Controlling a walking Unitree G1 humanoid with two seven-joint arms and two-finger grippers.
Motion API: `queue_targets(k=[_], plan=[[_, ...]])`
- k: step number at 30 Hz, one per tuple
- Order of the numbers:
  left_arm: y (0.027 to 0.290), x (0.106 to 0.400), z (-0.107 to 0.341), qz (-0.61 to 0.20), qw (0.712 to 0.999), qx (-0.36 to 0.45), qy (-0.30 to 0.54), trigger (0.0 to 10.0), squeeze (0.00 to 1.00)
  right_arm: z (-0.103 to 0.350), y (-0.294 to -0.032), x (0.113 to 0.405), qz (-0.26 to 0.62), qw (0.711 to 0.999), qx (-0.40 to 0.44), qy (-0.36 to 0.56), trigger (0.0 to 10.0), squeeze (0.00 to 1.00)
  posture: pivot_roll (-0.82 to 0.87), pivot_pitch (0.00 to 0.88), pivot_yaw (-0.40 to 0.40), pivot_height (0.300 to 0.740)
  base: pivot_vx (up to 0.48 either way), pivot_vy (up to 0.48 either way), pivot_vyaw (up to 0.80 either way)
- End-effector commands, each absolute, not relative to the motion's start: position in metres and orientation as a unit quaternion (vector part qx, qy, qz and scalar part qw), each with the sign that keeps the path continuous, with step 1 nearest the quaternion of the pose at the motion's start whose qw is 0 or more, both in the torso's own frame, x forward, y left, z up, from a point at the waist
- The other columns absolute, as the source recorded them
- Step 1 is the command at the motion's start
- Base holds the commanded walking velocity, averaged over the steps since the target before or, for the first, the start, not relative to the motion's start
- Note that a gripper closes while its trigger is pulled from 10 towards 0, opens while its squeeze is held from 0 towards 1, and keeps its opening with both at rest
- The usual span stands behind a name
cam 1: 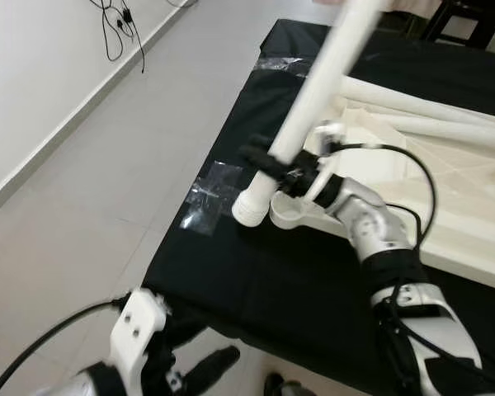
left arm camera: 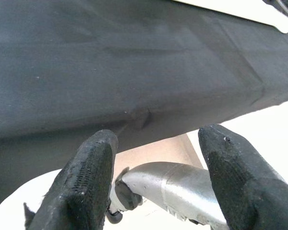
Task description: Building children table
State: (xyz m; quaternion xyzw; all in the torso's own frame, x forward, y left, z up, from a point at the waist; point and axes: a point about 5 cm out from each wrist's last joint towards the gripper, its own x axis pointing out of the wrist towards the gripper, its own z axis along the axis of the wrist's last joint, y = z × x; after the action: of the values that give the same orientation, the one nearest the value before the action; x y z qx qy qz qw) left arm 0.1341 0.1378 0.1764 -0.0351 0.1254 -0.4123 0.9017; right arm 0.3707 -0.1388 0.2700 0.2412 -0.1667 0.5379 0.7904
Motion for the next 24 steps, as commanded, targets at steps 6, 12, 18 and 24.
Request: queue_targets(k=[6,12,18,24], plan=[[0.137,0.126,0.182,-0.404,0.907,-0.037,0.111,10.0,0.0,0.292,-0.149,0.37,0.546,0.77,0.246,-0.221,10.0,0.0,0.11,0.384,-0.029,0.74,0.0,0.0,0.0],[0.139,0.126,0.182,-0.399,0.909,-0.034,0.111,10.0,0.0,0.289,-0.156,0.365,0.571,0.77,0.193,-0.208,10.0,0.0,0.11,0.378,-0.026,0.74,0.0,0.0,0.0],[0.138,0.126,0.181,-0.398,0.91,-0.032,0.11,10.0,0.0,0.268,-0.145,0.345,0.642,0.742,0.112,-0.154,10.0,0.0,0.11,0.375,-0.024,0.74,0.0,0.0,0.0],[0.137,0.13,0.18,-0.399,0.91,-0.03,0.107,10.0,0.0,0.252,-0.144,0.358,0.598,0.789,0.056,-0.13,10.0,0.0,0.11,0.369,-0.027,0.74,0.0,0.0,0.0]])
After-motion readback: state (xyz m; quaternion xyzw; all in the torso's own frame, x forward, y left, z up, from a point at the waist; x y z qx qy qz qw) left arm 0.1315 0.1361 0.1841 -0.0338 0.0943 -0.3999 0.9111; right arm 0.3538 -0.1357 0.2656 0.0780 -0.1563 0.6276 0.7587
